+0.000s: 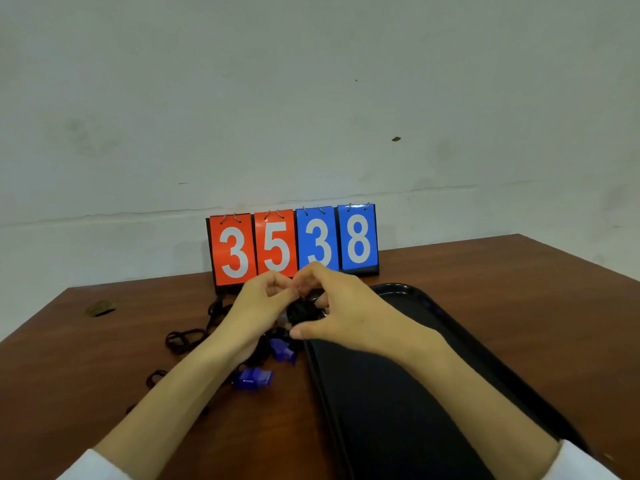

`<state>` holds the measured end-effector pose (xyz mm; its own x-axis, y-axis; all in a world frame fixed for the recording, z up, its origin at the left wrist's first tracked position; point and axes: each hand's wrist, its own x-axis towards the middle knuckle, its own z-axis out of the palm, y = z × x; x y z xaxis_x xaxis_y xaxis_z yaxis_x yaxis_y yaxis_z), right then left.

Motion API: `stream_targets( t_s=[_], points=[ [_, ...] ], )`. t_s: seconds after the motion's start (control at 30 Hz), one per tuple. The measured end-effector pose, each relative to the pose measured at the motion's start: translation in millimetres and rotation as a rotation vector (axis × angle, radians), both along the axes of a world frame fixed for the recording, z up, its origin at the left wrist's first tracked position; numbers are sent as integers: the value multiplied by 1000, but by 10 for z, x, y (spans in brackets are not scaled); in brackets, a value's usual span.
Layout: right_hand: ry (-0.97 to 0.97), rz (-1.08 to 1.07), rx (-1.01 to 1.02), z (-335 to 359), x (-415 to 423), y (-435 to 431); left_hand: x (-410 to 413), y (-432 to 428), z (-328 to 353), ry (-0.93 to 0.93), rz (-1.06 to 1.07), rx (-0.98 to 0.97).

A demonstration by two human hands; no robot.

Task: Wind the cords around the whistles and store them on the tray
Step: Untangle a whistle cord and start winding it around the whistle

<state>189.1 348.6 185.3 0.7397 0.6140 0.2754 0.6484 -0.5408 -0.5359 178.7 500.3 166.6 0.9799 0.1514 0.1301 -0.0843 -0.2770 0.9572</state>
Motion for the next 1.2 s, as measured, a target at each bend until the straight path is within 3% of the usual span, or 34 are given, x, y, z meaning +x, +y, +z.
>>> stream_targets(
  t_s=[0.23, 0.4, 0.53, 0.67, 0.87, 1.07, 1.2],
  points=[
    [-138, -39, -104, -57, 95, -129, 45, 53, -8, 117, -44, -290],
    [-20, -365, -9, -208, 627, -463, 128, 217, -27, 85, 51, 76],
    [74, -568, -51, -492, 898, -646, 167, 347, -11, 112, 93, 31],
    [17, -690, -114, -718, 964, -650, 195, 428, -14, 131, 117, 42],
    [-32, -744, -195, -849, 1001, -630, 224, 532, -28, 126, 124, 98],
    [-122, -807, -353, -705, 909, -645, 269, 647, -72, 120, 95, 336],
    [-222, -670, -165, -545, 717, -450, 285, 654, -217, 109, -19, 597]
  ],
)
